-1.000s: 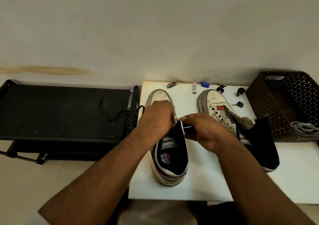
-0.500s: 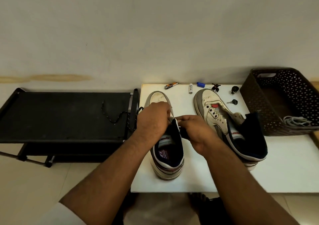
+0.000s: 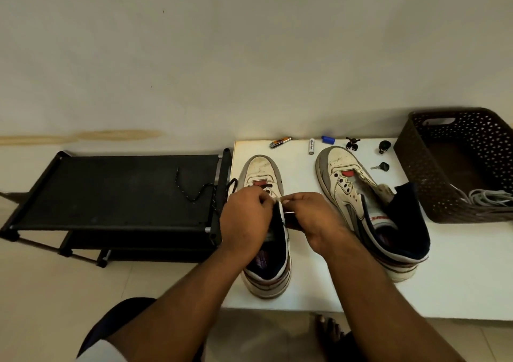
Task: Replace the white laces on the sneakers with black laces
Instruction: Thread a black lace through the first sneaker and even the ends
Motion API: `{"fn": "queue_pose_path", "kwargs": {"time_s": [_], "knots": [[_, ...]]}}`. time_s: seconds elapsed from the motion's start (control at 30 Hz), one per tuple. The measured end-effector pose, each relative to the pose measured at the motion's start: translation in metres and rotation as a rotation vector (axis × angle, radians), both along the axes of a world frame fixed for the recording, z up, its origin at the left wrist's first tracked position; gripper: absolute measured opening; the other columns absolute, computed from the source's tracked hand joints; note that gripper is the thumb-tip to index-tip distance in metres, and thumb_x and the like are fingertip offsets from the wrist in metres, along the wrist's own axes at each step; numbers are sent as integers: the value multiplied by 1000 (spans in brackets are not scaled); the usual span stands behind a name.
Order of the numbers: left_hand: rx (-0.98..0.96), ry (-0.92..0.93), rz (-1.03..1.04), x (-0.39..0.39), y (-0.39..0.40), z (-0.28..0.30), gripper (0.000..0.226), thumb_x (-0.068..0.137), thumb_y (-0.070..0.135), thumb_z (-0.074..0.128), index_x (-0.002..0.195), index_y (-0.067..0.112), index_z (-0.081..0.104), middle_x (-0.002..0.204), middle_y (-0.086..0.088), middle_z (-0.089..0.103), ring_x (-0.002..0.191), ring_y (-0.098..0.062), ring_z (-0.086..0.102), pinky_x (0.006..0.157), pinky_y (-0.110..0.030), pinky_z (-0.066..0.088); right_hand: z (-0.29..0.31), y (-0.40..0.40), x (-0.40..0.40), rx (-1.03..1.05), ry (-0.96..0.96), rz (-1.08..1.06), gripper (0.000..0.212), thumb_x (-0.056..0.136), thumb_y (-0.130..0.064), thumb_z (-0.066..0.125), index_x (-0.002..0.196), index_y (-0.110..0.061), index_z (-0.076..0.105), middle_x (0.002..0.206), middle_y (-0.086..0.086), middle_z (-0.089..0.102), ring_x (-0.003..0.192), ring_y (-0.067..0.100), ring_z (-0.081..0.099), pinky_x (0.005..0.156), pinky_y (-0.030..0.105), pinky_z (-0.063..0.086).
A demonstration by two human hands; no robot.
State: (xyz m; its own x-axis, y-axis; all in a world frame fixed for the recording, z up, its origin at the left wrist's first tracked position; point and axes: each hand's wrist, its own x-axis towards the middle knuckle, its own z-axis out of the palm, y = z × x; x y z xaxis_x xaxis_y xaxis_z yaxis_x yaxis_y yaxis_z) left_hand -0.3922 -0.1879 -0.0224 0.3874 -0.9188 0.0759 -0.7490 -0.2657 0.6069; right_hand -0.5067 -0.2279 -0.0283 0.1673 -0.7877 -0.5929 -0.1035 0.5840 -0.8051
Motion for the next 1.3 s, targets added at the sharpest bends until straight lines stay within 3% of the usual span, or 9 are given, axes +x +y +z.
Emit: {"fn": "queue_pose_path", "kwargs": {"time_s": [0.1,0.27,0.43,0.67,0.83,0.97,1.07,1.2,1.3], "knots": [[12,292,87,6,1,-3,9,83,20,72,77,17,76,74,6,71,69,-8,66,70,-26,55,-3,-2,-2,-22,19,47,15,90,2,56,91,0,72,91,19,72,82,28,69,74,33,58],[119,756,277,9,-6,-5,10,73,8,80,66,5,73,66,-13,71,64,-28,70,65,-41,61,-5,-4,-3,-54,49,75,13,86,6,60,92,1,71,84,16,71,67,18,64,59,23,52],[182,981,284,14,-5,7,8,72,-1,78,73,-4,71,63,-14,69,51,-20,65,49,-25,54,-2,1,-3,-129,68,87,7,86,-1,66,89,0,72,75,10,69,56,7,61,51,14,47],[234,863,145,19,-4,8,12,80,8,73,79,-3,73,66,-11,69,53,-14,65,47,-17,50,1,1,4,-160,153,135,10,92,-7,59,85,-6,66,70,5,64,55,9,56,47,15,45],[215,560,-20,25,-11,2,23,82,25,70,70,6,75,73,-15,70,76,-27,68,72,-37,57,4,-8,4,-73,63,-21,18,96,-3,41,89,-12,54,81,10,65,63,18,58,48,24,46],[207,436,-102,32,-14,4,18,84,22,68,72,12,76,72,-8,71,72,-19,67,69,-35,57,11,-20,-1,36,-442,-396,16,102,-10,35,92,-15,47,76,8,66,63,18,64,60,31,53],[219,356,-160,38,-16,8,12,85,20,68,75,18,75,78,2,70,61,-4,63,56,-21,53,17,-29,-10,-37,-736,-484,22,100,-12,39,81,-19,48,55,-3,43,46,11,41,53,26,41],[259,428,-190,44,-20,9,3,84,16,72,82,15,74,78,-2,68,40,4,52,42,-11,39,20,-27,-16,-527,197,133,12,93,-18,57,83,-19,64,65,-6,51,56,8,45,55,23,37],[266,397,-231,44,-22,11,4,84,15,72,86,15,75,78,1,68,44,4,54,41,-9,37,18,-21,-7,-517,608,620,28,95,-38,54,76,-20,64,72,-4,59,70,12,55,60,26,41]]}}
